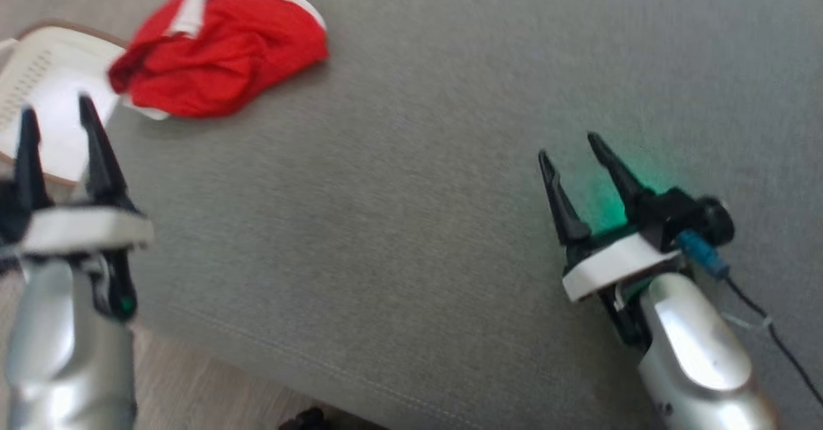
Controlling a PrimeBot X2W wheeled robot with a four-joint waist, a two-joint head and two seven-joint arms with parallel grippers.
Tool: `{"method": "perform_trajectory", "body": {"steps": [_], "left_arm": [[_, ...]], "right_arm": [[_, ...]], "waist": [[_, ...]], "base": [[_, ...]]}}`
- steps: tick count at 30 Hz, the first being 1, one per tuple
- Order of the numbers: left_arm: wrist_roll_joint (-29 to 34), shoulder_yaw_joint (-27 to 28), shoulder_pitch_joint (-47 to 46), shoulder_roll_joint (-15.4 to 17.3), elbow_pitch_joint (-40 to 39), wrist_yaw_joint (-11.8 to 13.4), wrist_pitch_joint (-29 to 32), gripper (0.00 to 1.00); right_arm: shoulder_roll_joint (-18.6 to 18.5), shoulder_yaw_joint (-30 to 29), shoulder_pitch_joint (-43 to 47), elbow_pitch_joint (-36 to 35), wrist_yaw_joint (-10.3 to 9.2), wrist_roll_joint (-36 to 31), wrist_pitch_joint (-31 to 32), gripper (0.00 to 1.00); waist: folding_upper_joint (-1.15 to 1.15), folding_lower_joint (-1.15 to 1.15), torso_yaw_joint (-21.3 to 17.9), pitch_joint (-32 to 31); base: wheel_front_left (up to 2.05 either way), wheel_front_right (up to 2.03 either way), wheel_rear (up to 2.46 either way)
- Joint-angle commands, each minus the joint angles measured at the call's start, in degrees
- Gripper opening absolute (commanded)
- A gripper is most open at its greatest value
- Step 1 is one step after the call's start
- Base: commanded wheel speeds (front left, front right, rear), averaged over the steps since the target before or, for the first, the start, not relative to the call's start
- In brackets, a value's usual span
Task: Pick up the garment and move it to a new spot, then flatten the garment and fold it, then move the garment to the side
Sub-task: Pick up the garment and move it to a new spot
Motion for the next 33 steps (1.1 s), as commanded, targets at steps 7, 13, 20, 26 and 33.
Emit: {"method": "perform_trajectory", "body": {"steps": [7, 13, 20, 26, 33], "left_arm": [[-3.13, -3.88, -13.68, 7.30, 10.73, -0.33, -0.36, 1.00], [-8.12, -5.02, -19.81, 10.58, 23.92, -0.35, 1.77, 1.00], [-12.27, -4.63, -23.34, 12.06, 34.37, -0.35, 6.10, 1.00], [-13.27, -7.24, -24.54, 13.05, 36.21, -0.36, 5.00, 0.00], [-12.37, -11.29, -26.78, 15.07, 31.21, -0.36, 0.22, 0.00]], "right_arm": [[-1.67, 3.03, -3.43, -8.40, 0.11, -0.66, -0.36, 1.00], [-2.78, 2.76, -4.02, -13.43, 0.11, -0.38, 0.50, 1.00], [-4.08, -0.15, -3.51, -17.39, 0.11, -0.26, 1.77, 1.00], [-3.69, -2.27, -2.54, -17.82, 0.11, 0.03, 1.70, 1.00], [-1.21, -1.40, -1.86, -15.24, 0.11, 0.86, 0.56, 1.00]], "waist": [[0.00, -0.02, -8.19, 9.90], [0.00, -0.02, -12.02, 12.66], [0.00, -0.02, -15.27, 14.88], [0.00, -0.02, -16.88, 14.72], [0.00, -0.02, -20.03, 11.97]], "base": [[0.00, 0.00, 0.00], [0.00, 0.00, 0.00], [0.00, 0.00, 0.00], [0.00, 0.00, 0.00], [0.00, 0.00, 0.00]]}}
